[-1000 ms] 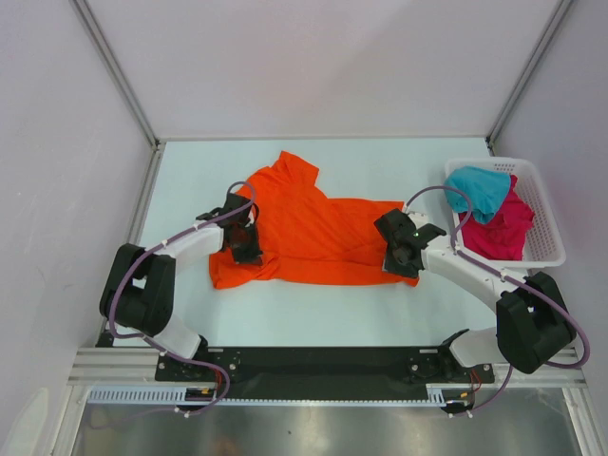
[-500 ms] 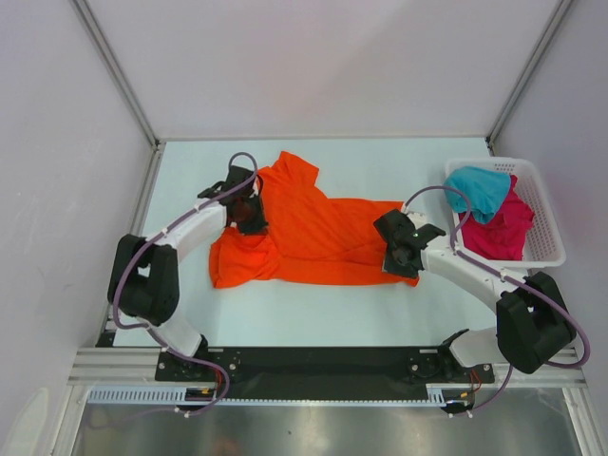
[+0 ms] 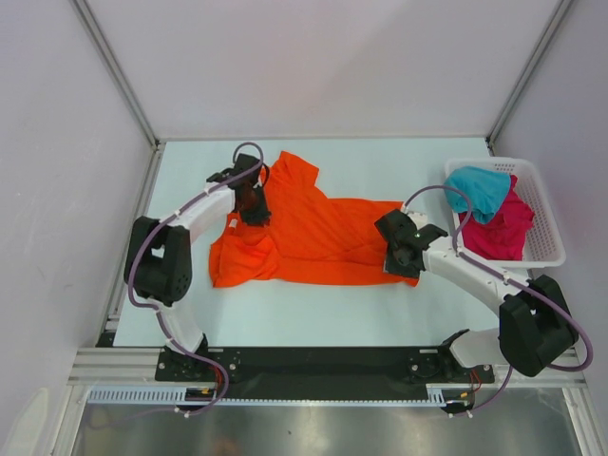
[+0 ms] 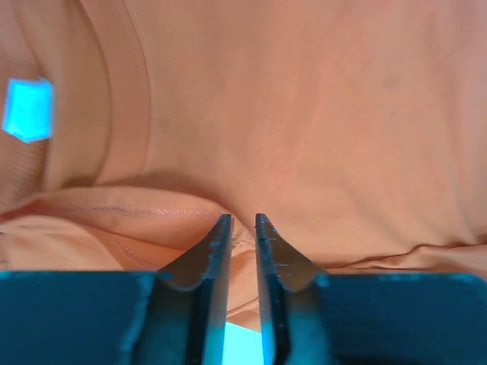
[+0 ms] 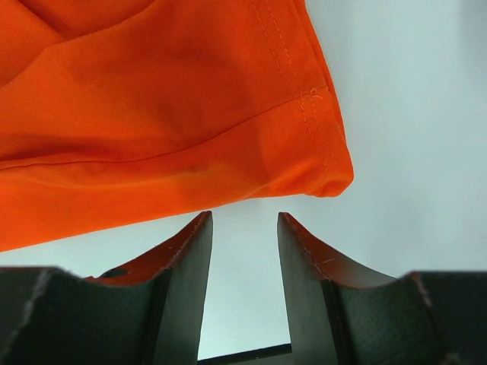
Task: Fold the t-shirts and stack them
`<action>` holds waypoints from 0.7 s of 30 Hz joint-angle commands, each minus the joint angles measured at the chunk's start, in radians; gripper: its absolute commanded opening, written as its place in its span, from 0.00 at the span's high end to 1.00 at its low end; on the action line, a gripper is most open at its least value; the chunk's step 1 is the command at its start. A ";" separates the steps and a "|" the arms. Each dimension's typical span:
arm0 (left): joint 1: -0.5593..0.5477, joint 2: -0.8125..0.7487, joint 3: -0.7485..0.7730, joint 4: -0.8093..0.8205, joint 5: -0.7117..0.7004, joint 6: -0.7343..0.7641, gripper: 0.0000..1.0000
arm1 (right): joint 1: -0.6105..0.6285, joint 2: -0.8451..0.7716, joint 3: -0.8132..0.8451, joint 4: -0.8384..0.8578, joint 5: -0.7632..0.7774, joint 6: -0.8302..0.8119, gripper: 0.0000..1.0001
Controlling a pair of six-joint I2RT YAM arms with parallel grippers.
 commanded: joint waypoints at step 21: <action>0.229 0.456 0.497 0.612 0.654 -0.174 0.51 | -0.113 0.046 0.418 0.023 -0.016 -0.261 0.41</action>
